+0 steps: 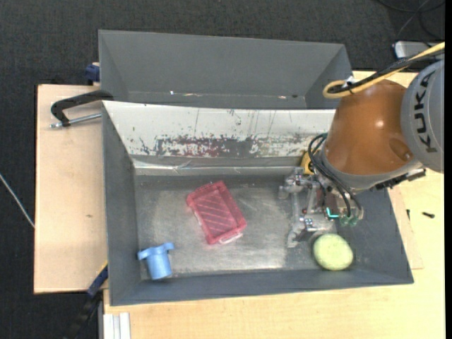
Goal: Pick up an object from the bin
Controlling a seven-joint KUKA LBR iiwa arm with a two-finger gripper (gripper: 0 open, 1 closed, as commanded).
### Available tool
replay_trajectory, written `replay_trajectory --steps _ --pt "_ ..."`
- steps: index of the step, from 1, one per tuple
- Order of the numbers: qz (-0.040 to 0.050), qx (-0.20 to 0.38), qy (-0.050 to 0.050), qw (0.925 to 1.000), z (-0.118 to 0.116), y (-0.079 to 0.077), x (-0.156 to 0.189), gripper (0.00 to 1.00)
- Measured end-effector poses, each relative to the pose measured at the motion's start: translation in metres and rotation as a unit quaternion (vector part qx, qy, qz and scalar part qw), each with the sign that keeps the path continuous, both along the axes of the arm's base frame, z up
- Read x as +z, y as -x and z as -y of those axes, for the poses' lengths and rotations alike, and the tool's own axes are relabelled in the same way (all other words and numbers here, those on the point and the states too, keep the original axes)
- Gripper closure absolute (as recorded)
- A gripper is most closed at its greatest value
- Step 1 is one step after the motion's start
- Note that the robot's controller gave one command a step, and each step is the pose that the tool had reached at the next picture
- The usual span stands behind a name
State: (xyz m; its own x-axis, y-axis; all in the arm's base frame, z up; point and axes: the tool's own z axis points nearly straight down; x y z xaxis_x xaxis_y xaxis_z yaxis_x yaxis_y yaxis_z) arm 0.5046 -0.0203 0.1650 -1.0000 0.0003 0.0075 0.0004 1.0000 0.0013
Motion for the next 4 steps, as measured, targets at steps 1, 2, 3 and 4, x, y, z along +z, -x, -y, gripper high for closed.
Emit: replay_trajectory --steps 1,2,3,4 --pt "0.0042 0.0 0.0 1.0 0.0 -0.002 0.004 0.0" --pt "0.0044 0.091 0.001 0.9958 -0.031 -0.004 -0.007 0.0" --pt "0.0034 0.222 -0.004 0.9751 -0.039 -0.016 0.028 0.0" --pt "0.0133 0.233 0.003 0.9723 -0.027 -0.026 0.037 0.0"
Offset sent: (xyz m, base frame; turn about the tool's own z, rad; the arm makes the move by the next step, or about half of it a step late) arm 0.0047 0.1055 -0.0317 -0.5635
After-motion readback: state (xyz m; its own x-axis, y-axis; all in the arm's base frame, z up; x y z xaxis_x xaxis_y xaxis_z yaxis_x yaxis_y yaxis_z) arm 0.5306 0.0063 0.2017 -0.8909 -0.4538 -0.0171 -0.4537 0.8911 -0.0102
